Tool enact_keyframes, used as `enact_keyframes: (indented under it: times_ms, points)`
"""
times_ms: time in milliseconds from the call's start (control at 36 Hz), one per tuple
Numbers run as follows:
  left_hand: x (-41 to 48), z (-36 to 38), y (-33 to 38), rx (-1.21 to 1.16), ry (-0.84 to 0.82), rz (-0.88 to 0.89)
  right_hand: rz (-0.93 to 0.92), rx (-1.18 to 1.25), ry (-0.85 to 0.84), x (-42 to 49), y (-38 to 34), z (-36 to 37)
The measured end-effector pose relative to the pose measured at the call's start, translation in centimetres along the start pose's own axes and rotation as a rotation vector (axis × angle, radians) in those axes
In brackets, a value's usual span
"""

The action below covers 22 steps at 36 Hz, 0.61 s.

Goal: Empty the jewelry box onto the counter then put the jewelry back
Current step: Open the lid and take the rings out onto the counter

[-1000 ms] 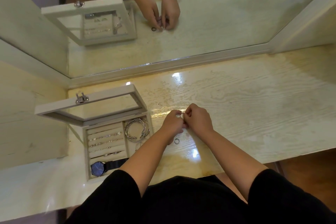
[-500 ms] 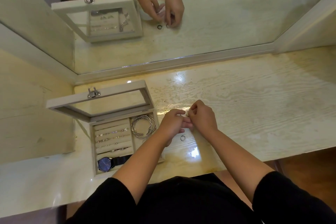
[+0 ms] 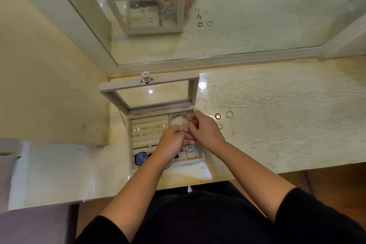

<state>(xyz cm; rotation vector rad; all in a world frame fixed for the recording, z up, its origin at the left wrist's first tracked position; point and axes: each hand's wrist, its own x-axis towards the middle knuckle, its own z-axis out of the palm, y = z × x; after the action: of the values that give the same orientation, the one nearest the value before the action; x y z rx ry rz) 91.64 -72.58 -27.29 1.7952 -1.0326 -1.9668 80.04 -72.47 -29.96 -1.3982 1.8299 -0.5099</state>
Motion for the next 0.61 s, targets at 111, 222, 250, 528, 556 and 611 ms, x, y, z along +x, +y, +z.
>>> enact_keyframes:
  times_ms: [111,222,250,528,556,611]
  points:
    - [-1.1,-2.6,-1.3,-0.040,0.051,0.004,-0.058,-0.026,-0.056,-0.5,-1.1,2.0]
    - [-1.9,-5.2,-2.7,-0.069,0.128,-0.004,-0.118,-0.085,-0.140,-1.0,-2.3,3.9]
    - [-2.1,-5.9,-3.0,-0.077,0.150,-0.010,-0.125,-0.101,-0.155,-1.1,-2.6,4.3]
    - [-2.8,-10.0,-5.4,-0.087,0.256,-0.069,-0.205,-0.270,-0.255,-1.4,-4.5,7.3]
    - [-2.8,-10.2,-5.5,-0.083,0.253,-0.073,-0.213,-0.288,-0.263,-1.4,-4.7,7.5]
    - [-2.8,-10.5,-5.6,-0.080,0.246,-0.075,-0.222,-0.316,-0.270,-1.4,-4.9,7.8]
